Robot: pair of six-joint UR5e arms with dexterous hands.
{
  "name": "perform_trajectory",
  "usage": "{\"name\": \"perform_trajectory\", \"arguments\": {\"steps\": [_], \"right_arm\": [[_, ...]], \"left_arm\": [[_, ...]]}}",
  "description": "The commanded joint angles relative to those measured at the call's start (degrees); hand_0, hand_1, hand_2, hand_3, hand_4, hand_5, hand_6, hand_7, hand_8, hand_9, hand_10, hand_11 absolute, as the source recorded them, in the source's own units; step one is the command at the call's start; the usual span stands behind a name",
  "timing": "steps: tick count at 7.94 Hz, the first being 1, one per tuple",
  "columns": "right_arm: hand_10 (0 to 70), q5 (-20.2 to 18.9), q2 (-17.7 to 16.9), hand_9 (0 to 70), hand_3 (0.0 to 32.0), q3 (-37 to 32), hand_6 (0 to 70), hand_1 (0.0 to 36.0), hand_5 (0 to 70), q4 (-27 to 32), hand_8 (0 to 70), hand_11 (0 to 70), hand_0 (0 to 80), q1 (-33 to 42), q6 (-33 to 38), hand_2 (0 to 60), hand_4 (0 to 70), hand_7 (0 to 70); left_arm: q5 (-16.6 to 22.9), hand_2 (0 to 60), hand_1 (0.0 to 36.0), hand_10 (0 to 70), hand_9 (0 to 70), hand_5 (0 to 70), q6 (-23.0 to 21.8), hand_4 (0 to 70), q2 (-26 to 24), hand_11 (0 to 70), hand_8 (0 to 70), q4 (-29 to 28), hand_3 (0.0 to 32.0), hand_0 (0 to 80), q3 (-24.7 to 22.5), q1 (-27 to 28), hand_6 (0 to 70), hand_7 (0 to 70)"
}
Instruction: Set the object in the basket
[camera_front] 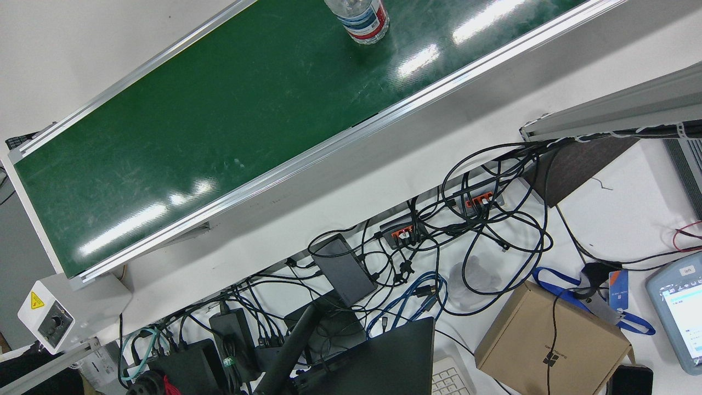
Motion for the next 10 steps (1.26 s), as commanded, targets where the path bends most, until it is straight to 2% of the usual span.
{"name": "perform_trajectory", "arguments": {"steps": [1,6,7,10], "right_arm": [[0.0,0.0,0.0,0.0,0.0,0.0,0.0,0.0,0.0,0.0,0.0,0.0,0.0,0.0,0.0,0.0,0.0,0.0],[0.0,0.0,0.0,0.0,0.0,0.0,0.0,0.0,0.0,0.0,0.0,0.0,0.0,0.0,0.0,0.0,0.0,0.0],[0.0,0.0,0.0,0.0,0.0,0.0,0.0,0.0,0.0,0.0,0.0,0.0,0.0,0.0,0.0,0.0,0.0,0.0],[0.0,0.0,0.0,0.0,0.0,0.0,0.0,0.0,0.0,0.0,0.0,0.0,0.0,0.0,0.0,0.0,0.0,0.0]], "left_arm": [[0.0,0.0,2.5,0.0,1.2,5.6,0.0,1.6,0.0,0.0,1.4,0.0,0.0,53.3,-0.1,0.1,0.0,0.0],[0.0,0.0,2.5,0.0,1.1,5.7,0.1,1.5,0.0,0.0,1.2,0.0,0.0,53.1,0.0,0.1,0.0,0.0],[0.0,0.0,2.6,0.0,2.6,6.4,0.1,4.9,0.0,0.6,3.5,0.0,0.0,53.3,0.0,0.1,0.0,0.0],[0.0,0.0,2.4,0.0,2.6,6.9,0.2,4.9,0.0,0.4,3.4,0.0,0.0,53.2,0.0,0.1,0.0,0.0]]}}
